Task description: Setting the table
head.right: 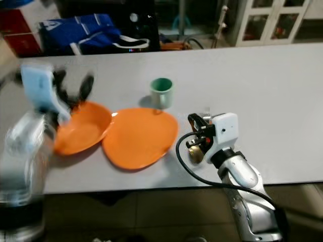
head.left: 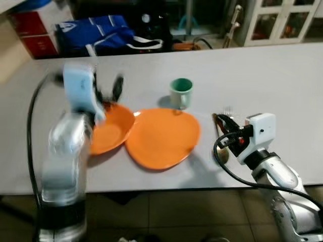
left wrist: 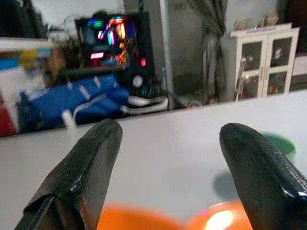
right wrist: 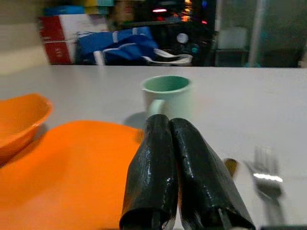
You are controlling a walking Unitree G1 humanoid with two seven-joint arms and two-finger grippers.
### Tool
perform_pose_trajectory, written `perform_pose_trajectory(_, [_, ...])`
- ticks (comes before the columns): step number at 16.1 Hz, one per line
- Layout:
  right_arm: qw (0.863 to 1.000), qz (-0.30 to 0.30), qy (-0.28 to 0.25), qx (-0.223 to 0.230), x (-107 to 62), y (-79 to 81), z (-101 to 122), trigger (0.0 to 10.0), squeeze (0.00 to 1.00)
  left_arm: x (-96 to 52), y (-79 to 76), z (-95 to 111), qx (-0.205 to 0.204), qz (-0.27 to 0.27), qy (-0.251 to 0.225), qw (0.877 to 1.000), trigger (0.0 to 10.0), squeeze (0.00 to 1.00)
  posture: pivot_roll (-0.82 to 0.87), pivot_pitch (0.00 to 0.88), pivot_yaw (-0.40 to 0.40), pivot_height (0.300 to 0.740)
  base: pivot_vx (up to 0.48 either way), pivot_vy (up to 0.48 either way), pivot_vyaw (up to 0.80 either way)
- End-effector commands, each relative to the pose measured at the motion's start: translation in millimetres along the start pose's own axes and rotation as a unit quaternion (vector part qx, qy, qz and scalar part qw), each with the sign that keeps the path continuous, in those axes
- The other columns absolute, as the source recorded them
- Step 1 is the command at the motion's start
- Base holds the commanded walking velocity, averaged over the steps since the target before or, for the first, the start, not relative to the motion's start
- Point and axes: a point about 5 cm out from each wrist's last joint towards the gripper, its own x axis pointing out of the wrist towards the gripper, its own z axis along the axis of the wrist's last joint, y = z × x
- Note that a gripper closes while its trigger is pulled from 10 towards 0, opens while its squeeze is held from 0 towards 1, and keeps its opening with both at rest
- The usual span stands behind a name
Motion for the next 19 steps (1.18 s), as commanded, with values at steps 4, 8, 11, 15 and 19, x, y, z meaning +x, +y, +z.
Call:
perform_pose_trajectory(4, [1.0, -0.015, -0.001, 0.006, 5.4, 1.5, -19, 10.0, 0.0, -50.8, 1.2, -58, 0.083, 0.062, 0.073, 0.992, 10.0, 0.0, -0.19, 0.0, 0.095, 0.74, 0.0, 0.0, 0.0])
perform_pose_trajectory(8, [0.999, -0.038, 0.016, 0.025, 2.2, -1.4, -37, 10.0, 0.0, -78.9, -12.8, -95, -0.006, 0.087, 0.152, 0.984, 10.0, 0.0, -0.19, 0.0, 0.094, 0.74, 0.0, 0.0, 0.0])
perform_pose_trajectory(11, [0.999, -0.042, 0.017, 0.018, 4.4, -3.0, -40, 10.0, 0.0, -59.0, -6.4, -82, -0.034, 0.078, 0.119, 0.989, 10.0, 0.0, -0.2, 0.0, 0.099, 0.74, 0.0, 0.0, 0.0])
perform_pose_trajectory(15, [0.999, -0.039, 0.026, 0.006, 10.1, -1.7, -45, 10.0, 0.0, -57.3, -12.2, -90, -0.053, 0.071, 0.132, 0.987, 10.0, 0.0, -0.21, 0.0, 0.093, 0.74, 0.0, 0.0, 0.0])
perform_pose_trajectory(19, [0.999, -0.037, 0.022, 0.003, 15.0, 2.0, -46, 10.0, 0.0, -42.2, -9.4, -85, -0.04, 0.062, 0.117, 0.99, 10.0, 0.0, -0.21, 0.0, 0.105, 0.74, 0.0, 0.0, -0.51])
